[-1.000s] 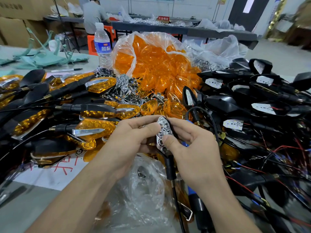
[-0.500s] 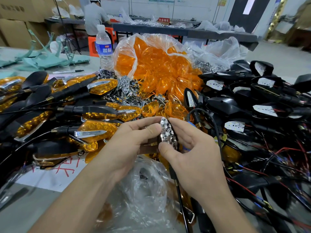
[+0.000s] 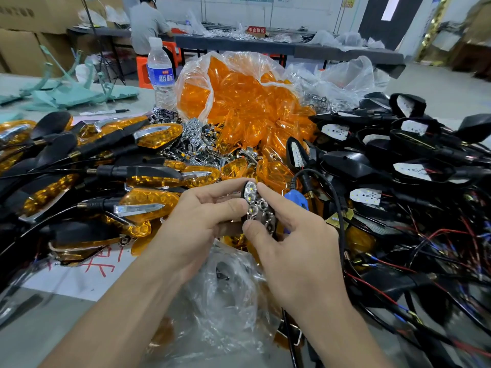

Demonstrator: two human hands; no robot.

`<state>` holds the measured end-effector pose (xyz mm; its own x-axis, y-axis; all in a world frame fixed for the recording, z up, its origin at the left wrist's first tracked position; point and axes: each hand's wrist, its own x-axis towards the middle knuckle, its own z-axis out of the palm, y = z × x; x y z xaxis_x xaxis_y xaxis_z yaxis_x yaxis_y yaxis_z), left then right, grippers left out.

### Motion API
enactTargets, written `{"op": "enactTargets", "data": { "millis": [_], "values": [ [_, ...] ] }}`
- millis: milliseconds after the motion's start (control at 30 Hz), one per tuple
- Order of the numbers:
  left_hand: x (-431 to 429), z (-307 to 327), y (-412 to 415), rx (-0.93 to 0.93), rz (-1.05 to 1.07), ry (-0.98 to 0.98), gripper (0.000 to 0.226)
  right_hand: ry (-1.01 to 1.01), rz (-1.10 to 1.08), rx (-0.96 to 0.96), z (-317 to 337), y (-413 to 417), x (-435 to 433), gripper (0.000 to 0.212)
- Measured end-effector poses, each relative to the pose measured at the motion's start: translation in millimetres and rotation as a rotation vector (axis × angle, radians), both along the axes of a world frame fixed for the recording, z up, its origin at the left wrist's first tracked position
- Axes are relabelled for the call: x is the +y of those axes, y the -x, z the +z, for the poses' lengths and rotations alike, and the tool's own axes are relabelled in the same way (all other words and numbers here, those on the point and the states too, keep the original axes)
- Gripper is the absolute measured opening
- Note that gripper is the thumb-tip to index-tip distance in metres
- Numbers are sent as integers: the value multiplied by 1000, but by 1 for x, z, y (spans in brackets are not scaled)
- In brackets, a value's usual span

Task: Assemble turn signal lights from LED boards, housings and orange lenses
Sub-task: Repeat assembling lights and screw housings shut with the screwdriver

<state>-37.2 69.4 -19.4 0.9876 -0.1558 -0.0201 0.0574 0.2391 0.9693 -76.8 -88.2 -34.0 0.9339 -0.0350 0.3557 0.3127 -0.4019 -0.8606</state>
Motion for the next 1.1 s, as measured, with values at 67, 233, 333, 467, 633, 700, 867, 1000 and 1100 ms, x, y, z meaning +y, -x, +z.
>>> {"op": "enactTargets", "data": {
  "millis": [67, 233, 333, 467, 633, 700, 867, 1000, 1100],
  "values": [
    [-4, -2, 1, -13, 26, -21, 38, 37, -27, 1, -2, 1, 4, 58],
    [-6, -3, -1, -26, 89, -32, 31, -12, 24, 25, 1, -5, 0, 48],
    [-5, -3, -2, -55, 97, -26, 31, -123, 44, 128, 1, -14, -8, 45],
    [-6, -3, -2, -108, 87, -43, 29, -162, 104, 158, 2, -18, -9, 26],
    [-9, -7, 2, -207, 62, -257, 23, -336, 138, 138, 0, -18, -10, 33],
    [-12, -8, 4, -219, 39, -279, 21, -386, 133, 129, 1, -17, -8, 34],
    [-12, -6, 7, -303, 79, -284, 20, -374, 53, 117, -2, -16, -5, 35],
    [-14, -6, 6, -275, 75, -287, 20, -417, 26, 79, -2, -13, -2, 29],
    [-14, -8, 5, -249, 23, -291, 24, -462, 39, 50, 2, -12, 0, 31]
  ]
}}
